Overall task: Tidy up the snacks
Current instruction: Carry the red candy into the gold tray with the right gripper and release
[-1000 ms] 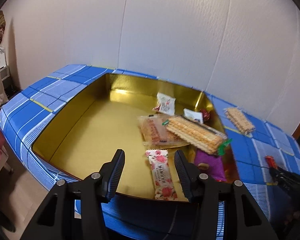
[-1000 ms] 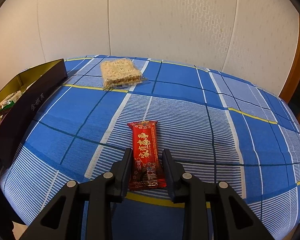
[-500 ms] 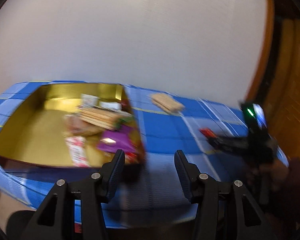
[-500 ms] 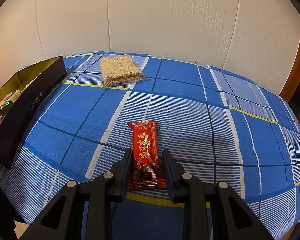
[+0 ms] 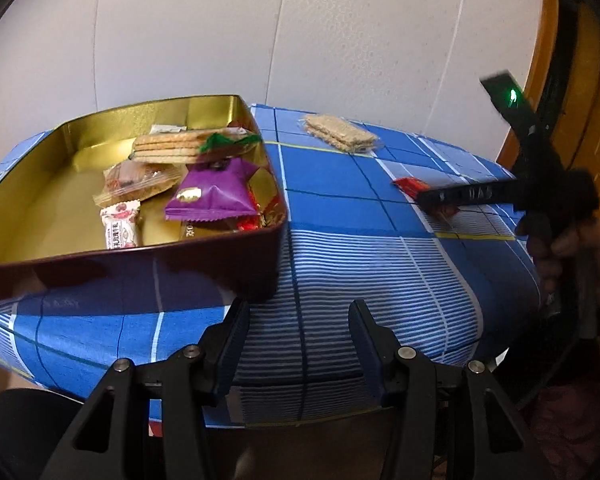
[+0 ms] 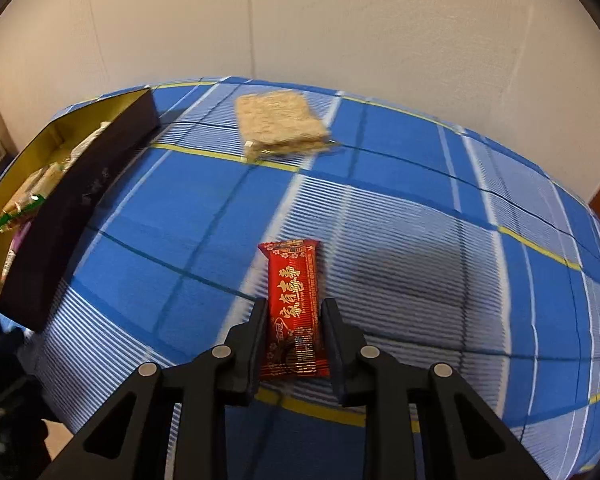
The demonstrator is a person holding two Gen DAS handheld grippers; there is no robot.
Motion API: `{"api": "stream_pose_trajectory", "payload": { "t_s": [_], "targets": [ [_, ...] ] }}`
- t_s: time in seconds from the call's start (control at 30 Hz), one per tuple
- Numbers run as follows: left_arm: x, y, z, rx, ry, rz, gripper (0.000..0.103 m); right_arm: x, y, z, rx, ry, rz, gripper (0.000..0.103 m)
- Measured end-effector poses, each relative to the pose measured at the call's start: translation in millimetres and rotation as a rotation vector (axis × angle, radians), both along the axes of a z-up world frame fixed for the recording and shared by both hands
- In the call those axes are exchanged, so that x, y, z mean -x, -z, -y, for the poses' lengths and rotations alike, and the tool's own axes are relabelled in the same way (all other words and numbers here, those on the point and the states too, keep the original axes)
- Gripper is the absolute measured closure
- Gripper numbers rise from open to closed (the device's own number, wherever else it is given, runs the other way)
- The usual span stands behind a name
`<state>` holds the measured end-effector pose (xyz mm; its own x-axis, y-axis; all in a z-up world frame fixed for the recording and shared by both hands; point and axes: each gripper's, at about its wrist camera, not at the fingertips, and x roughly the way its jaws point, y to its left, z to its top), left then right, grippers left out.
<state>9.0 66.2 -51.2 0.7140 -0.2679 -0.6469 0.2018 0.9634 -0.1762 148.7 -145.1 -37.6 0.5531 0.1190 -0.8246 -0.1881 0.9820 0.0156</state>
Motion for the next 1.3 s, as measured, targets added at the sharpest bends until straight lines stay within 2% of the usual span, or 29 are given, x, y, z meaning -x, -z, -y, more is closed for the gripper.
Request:
{"api": "stream_pose_trajectory", "payload": {
  "t_s": [0.2,0.23,0.27,0.4,0.47,0.5,0.57,0.63,0.67,0.7,0.83,0.93,1.03,1.13,1.2,1.23,1.3],
  "targets": [
    [2.4,2.7,-1.8,-0.006,-0.008,0.011,0.048,-12.9,-31.5,-34.6,-0.070,-0.114,0.014,0.077],
    [2.9,2.9,-1.9,-0.006,-0.009,0.012,0.047,-14.8,-35.9,-41.2,-0.078,-0.130,0.018,0.079],
    [3.7,3.1,-1.4,-0.009,-0.007,0.014,0.046,-16.7,-42.5,-50.9,-0.095,-0.155,0.025,0.094],
    [-0.2,4.3,4.4,-0.018,-0.001,0.020,0.045,-22.8,-60.7,-82.5,-0.075,-0.211,0.069,0.094],
    [2.0,3.3,3.3,-0.016,-0.003,0.021,0.045,-29.8,-51.6,-95.2,0.038,-0.219,0.057,0.094],
    [2.2,3.4,3.1,-0.014,-0.002,0.021,0.045,-33.7,-42.0,-95.5,0.064,-0.209,0.027,0.094],
    [1.4,3.9,1.7,-0.004,0.000,0.020,0.045,-34.8,-28.9,-86.5,0.029,-0.181,-0.017,0.093],
    [1.1,3.9,1.0,0.000,0.001,0.020,0.043,-26.0,-27.2,-73.2,-0.009,-0.138,0.000,0.090],
    [0.9,3.9,1.6,0.000,0.002,0.020,0.042,-19.5,-28.8,-64.6,-0.052,-0.121,0.012,0.081],
    [1.1,3.7,2.4,0.000,0.001,0.020,0.040,-15.2,-30.3,-59.0,-0.070,-0.103,0.025,0.077],
    [2.1,3.0,4.8,-0.010,-0.001,0.023,0.039,-2.0,-32.7,-41.2,-0.133,-0.061,0.035,0.069],
    [1.6,2.7,5.0,-0.007,-0.005,0.023,0.039,4.8,-26.1,-33.7,-0.151,-0.061,0.010,0.067],
    [1.4,3.1,5.8,-0.011,-0.005,0.024,0.039,12.0,-11.9,-36.4,-0.108,-0.059,-0.022,0.066],
    [1.2,2.9,4.9,-0.004,-0.005,0.024,0.039,18.3,-9.4,-35.0,-0.135,-0.080,-0.021,0.067],
    [0.9,2.8,4.3,0.001,-0.006,0.022,0.039,20.6,-8.0,-40.9,-0.121,-0.099,-0.020,0.071],
    [0.9,2.7,4.0,0.004,-0.006,0.021,0.039,19.8,-7.2,-43.4,-0.117,-0.108,-0.019,0.076],
    [0.7,2.9,2.0,0.016,-0.004,0.019,0.039,20.8,-7.5,-49.3,-0.099,-0.122,-0.012,0.077]
  ]
}}
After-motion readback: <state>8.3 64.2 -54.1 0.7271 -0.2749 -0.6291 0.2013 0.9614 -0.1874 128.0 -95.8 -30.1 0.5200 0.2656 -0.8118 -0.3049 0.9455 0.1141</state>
